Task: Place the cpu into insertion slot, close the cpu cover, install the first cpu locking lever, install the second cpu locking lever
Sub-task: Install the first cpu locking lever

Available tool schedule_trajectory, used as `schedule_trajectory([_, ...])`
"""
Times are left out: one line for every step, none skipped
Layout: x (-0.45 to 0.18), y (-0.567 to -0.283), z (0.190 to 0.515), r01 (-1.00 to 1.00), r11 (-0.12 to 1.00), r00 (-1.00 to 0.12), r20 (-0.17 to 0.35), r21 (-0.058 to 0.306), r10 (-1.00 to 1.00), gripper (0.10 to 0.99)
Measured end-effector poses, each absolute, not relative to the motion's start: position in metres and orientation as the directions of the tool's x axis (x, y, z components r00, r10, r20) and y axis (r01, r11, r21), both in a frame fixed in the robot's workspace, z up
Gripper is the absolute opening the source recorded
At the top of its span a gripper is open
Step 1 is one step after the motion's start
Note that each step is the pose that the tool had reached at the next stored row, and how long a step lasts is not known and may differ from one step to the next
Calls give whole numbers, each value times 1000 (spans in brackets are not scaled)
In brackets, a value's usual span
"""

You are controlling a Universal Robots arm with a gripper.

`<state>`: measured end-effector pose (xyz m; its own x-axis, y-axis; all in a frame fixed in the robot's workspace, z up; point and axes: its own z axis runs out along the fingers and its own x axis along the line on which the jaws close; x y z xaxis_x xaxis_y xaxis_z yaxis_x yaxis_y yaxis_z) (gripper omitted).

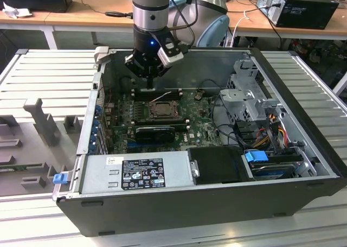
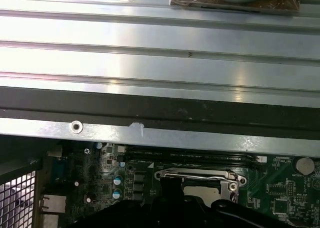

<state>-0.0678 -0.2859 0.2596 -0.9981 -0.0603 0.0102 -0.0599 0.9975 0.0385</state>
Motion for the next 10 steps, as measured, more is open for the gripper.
schedule_trajectory([-67, -286, 260, -60, 997, -998, 10, 39, -60, 106])
schedule_trajectory([-66, -286, 260, -60, 997, -998, 10, 39, -60, 106])
schedule_trajectory([-65, -286, 260, -60, 997, -998, 10, 38, -60, 106])
schedule_trajectory([-65, -286, 260, -60, 997, -998, 10, 38, -60, 106])
schedule_trajectory([-64, -286, 259, -60, 997, -998, 10, 38, -60, 106])
schedule_trajectory([-64, -286, 259, -60, 997, -998, 10, 38, -60, 106])
schedule_trajectory([-63, -286, 259, -60, 997, -998, 10, 38, -60, 106])
schedule_trajectory([-62, -286, 259, -60, 997, -998, 10, 38, -60, 106])
schedule_trajectory([-62, -286, 259, -60, 997, -998, 10, 39, -60, 106])
schedule_trajectory([-62, -286, 259, -60, 997, -998, 10, 39, -60, 106])
